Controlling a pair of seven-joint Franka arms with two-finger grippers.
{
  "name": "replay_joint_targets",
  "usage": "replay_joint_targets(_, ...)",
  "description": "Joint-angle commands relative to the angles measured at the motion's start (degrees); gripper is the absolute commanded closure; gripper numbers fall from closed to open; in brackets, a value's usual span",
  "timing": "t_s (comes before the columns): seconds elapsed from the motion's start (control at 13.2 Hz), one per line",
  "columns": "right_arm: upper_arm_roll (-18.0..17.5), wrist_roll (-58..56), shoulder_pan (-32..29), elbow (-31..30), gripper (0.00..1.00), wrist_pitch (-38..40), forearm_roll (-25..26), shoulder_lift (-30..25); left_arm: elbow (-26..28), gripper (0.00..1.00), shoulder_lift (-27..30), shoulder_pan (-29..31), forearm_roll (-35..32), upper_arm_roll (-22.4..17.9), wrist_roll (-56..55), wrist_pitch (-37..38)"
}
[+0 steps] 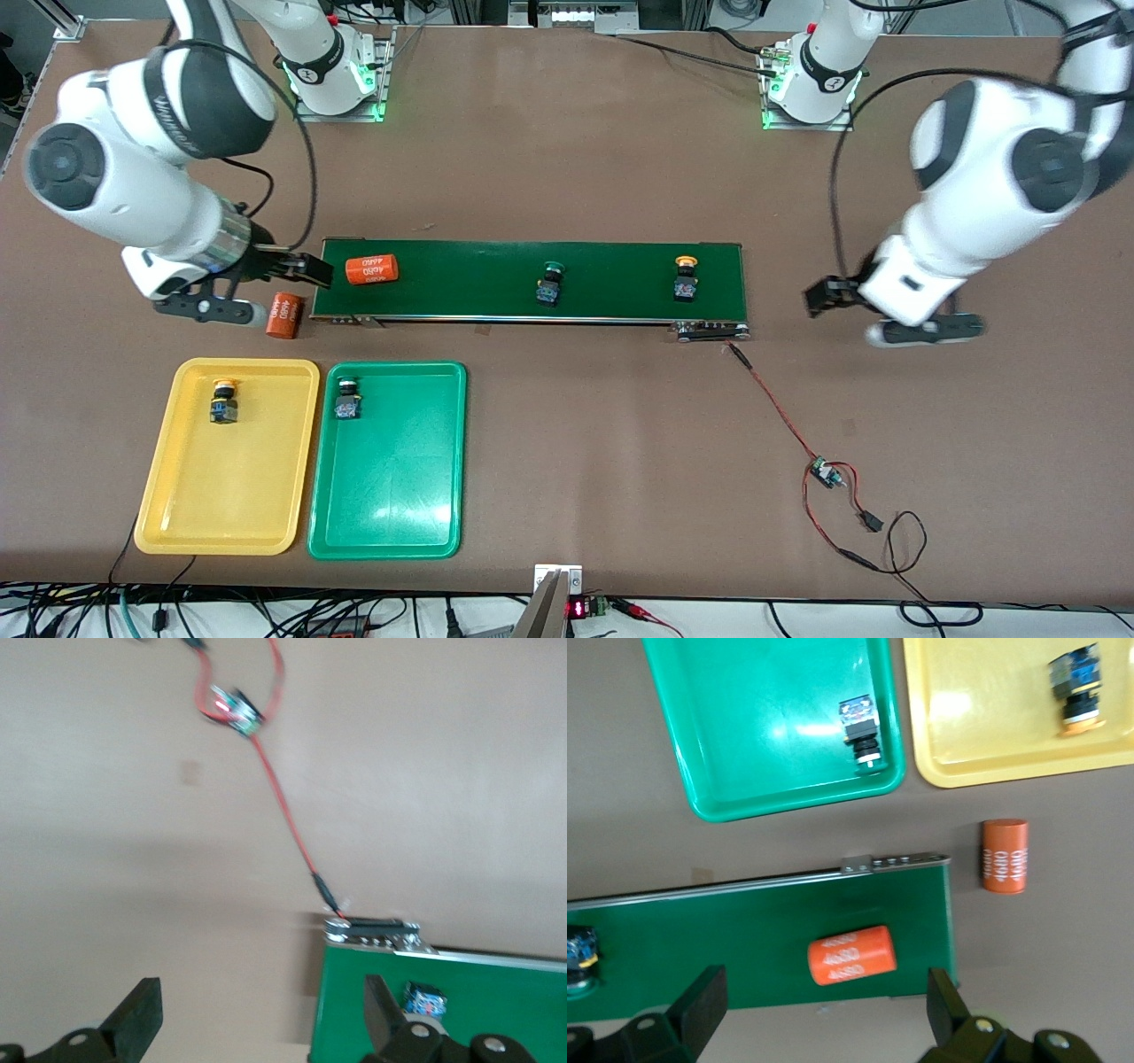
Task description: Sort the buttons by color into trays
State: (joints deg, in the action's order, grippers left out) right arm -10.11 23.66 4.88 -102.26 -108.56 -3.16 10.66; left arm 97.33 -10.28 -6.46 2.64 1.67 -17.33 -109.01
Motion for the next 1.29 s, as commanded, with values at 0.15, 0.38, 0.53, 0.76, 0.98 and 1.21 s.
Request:
replay_joint_targets(0.15, -2.6, 10.8, 1.7, -1.2, 0.00, -4.1, -0.4, 2.0, -10.5, 0.00, -0.2, 3.4, -0.3, -3.0, 2.7, 11.8)
replay_joint_targets(0.38, -2.7, 13.6, 2.9, -1.1, 0.00, -5.8, 0.2, 4.0, -10.7, 0.00, 2.7, 11.8, -0.8, 1.8, 9.1, 12.9)
replay_joint_targets(0.53, -2.8, 16.8, 4.6, -0.9, 0.00, -6.3, 0.5, 5.2, -10.8, 0.00, 4.1, 13.0, -0.4, 1.8, 12.8, 13.7)
replay_joint_targets(0.76, -2.9, 18.1, 6.7, -0.9, 0.00, -7.1, 3.6, 6.4, -14.9, 0.00, 3.2, 13.5, -0.2, 1.9, 15.0, 19.1)
replay_joint_targets(0.98, -3.0, 17.3, 8.2, -0.7, 0.00, -7.8, 4.5, 7.8, -16.5, 0.00, 0.9, 8.9, -0.8, -0.5, 15.0, 20.2)
replay_joint_targets(1.21, -4.8, 15.5, 8.3, -0.7, 0.00, -8.6, 4.8, 8.7, -15.9, 0.00, 0.7, 2.9, -0.8, -4.7, 14.3, 20.2)
